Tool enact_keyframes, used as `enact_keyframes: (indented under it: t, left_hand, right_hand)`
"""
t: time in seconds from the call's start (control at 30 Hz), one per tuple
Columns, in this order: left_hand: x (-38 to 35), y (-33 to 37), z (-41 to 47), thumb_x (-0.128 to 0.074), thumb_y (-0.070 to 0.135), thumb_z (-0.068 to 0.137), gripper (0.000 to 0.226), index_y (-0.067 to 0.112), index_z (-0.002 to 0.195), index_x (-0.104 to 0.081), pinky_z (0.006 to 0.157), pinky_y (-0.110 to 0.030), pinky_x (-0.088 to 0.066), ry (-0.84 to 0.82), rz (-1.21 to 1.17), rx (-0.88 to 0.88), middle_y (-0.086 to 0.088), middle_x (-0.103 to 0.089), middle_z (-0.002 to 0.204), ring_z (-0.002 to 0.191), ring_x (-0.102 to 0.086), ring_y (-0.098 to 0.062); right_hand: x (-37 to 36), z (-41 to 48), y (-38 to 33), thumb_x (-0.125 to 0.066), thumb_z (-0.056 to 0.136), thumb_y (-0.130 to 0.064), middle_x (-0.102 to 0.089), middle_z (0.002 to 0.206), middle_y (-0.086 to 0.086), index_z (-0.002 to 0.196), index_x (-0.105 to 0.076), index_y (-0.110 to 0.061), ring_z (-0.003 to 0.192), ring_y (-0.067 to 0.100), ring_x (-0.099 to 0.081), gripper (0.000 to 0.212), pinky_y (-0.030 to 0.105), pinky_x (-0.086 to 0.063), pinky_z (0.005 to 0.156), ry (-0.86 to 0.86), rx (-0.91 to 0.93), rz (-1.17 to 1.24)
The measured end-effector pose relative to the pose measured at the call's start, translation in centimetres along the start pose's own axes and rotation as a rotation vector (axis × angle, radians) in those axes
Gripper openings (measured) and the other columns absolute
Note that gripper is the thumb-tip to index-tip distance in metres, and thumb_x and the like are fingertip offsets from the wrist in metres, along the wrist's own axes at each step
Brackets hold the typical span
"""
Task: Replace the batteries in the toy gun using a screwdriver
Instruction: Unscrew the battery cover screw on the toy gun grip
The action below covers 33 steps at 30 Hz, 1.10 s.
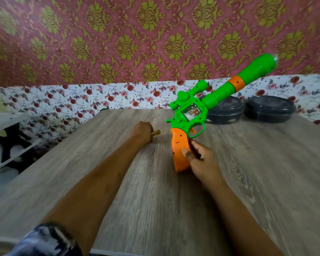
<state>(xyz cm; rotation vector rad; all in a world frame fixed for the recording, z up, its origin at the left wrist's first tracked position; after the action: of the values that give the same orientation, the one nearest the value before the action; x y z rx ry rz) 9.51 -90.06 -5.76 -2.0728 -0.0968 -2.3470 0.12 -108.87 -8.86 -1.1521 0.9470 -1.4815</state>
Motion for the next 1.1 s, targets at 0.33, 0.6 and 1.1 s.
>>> enact_keyframes:
  t: [0.33,0.6,1.1]
  left_hand:
    - [3.1,-2.8,-1.7,-0.054,0.016,0.091,0.023,0.005,0.107,-0.067,0.072,-0.03,-0.051,0.182,-0.348,0.061,-0.014,-0.066,0.104,0.084,-0.06,-0.025]
    - [4.6,-4.0,-3.3,-0.041,0.028,0.1,0.032,0.02,0.129,-0.053,0.089,-0.026,-0.034,0.256,-0.517,-0.194,-0.011,-0.056,0.124,0.105,-0.047,-0.02]
    - [-0.3,-8.7,-6.7,-0.053,0.009,0.092,0.023,0.004,0.109,-0.067,0.059,-0.04,-0.053,0.475,-0.128,-0.019,-0.017,-0.06,0.109,0.072,-0.063,-0.036]
  right_hand:
    - [0.5,-1.0,-1.1,-0.054,0.091,-0.003,-0.056,0.114,-0.003,0.128,-0.054,-0.002,0.101,0.009,-0.053,0.036,0.015,-0.04,0.083,-0.013,-0.029,0.05]
    - [0.3,-1.1,-1.1,-0.054,0.091,-0.002,-0.057,0.113,-0.002,0.129,-0.052,-0.002,0.104,0.011,-0.054,0.038,0.022,-0.041,0.087,-0.02,-0.05,0.11]
    - [0.2,-0.6,-0.2,-0.056,0.09,-0.005,-0.06,0.114,0.0,0.13,-0.052,-0.004,0.102,0.013,-0.056,0.04,0.027,-0.043,0.088,-0.021,-0.044,0.183]
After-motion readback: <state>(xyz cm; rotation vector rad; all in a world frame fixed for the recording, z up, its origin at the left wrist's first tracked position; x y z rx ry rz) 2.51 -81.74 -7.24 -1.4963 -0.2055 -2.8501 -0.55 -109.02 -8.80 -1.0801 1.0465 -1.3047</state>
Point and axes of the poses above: each hand's wrist, its own z-axis towards the middle knuckle, its own x-axis out of the back of the hand, y = z × x, the point moved 4 cm from there along z, towards the middle knuckle
